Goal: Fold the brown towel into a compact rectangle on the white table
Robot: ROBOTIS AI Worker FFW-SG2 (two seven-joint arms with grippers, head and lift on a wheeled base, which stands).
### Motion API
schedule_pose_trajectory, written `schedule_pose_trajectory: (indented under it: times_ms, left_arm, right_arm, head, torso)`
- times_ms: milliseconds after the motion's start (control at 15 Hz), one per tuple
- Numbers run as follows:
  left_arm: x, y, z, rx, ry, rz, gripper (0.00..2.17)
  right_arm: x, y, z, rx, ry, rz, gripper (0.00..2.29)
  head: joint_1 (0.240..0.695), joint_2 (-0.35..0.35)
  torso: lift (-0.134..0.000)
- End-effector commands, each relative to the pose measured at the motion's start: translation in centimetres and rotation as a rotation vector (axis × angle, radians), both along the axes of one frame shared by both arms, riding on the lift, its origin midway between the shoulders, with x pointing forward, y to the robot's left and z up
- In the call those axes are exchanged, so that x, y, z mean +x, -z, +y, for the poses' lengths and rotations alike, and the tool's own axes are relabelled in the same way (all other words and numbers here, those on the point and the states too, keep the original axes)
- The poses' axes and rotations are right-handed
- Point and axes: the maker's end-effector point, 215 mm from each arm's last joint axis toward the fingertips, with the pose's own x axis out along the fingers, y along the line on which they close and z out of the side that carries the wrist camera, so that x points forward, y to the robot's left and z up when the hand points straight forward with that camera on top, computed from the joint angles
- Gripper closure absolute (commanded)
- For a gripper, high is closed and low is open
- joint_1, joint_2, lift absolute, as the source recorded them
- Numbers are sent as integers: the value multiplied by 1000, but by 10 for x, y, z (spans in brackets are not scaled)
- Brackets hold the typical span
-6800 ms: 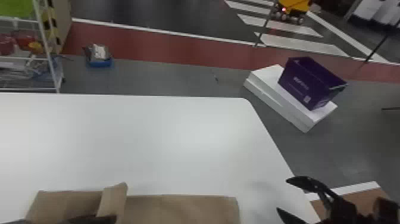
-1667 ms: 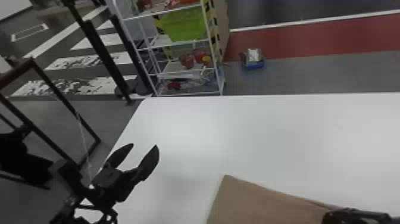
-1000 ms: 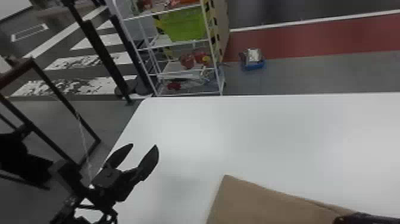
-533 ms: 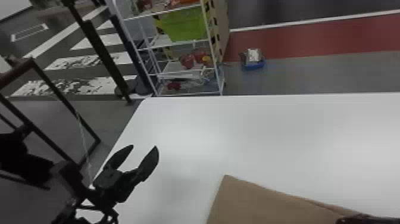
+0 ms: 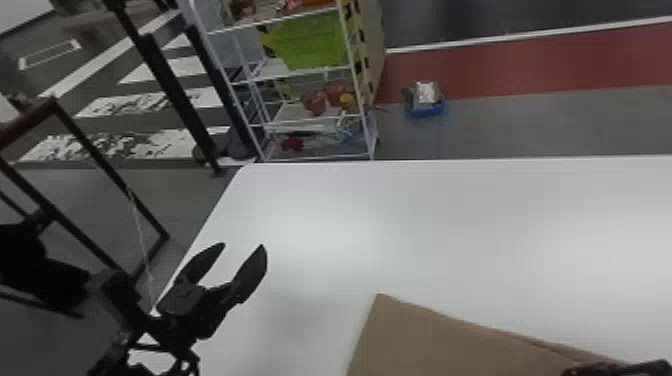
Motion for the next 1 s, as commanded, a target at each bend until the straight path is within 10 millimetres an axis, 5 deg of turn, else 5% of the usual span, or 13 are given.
schedule_pose_trajectory:
  times_ms: [0, 133, 200, 467, 933]
  left_arm:
    - [-1, 1, 0, -4, -3, 1, 22]
    - [-1, 1, 0, -4, -2, 1, 22]
    - [-1, 1, 0, -4, -2, 1, 22]
    - [-1, 1, 0, -4, 2, 0, 22]
    - [1, -2, 3, 1, -8, -8, 22]
  right_arm:
    - [2, -3, 3, 14, 2, 4, 778]
    - [3, -6, 6, 25, -1, 2, 792]
    - [3, -6, 5, 21, -3, -1, 1150]
    - [2, -9, 13, 48, 0, 5, 1517]
    - [13, -63, 8, 122, 33, -85, 1531]
  head:
    - [695, 350]
    - [695, 350]
    - [695, 350]
    - [695, 350]
    - [695, 350]
  torso:
    - [-123]
    - [-123]
    - [-123]
    - [-123]
    - [-123]
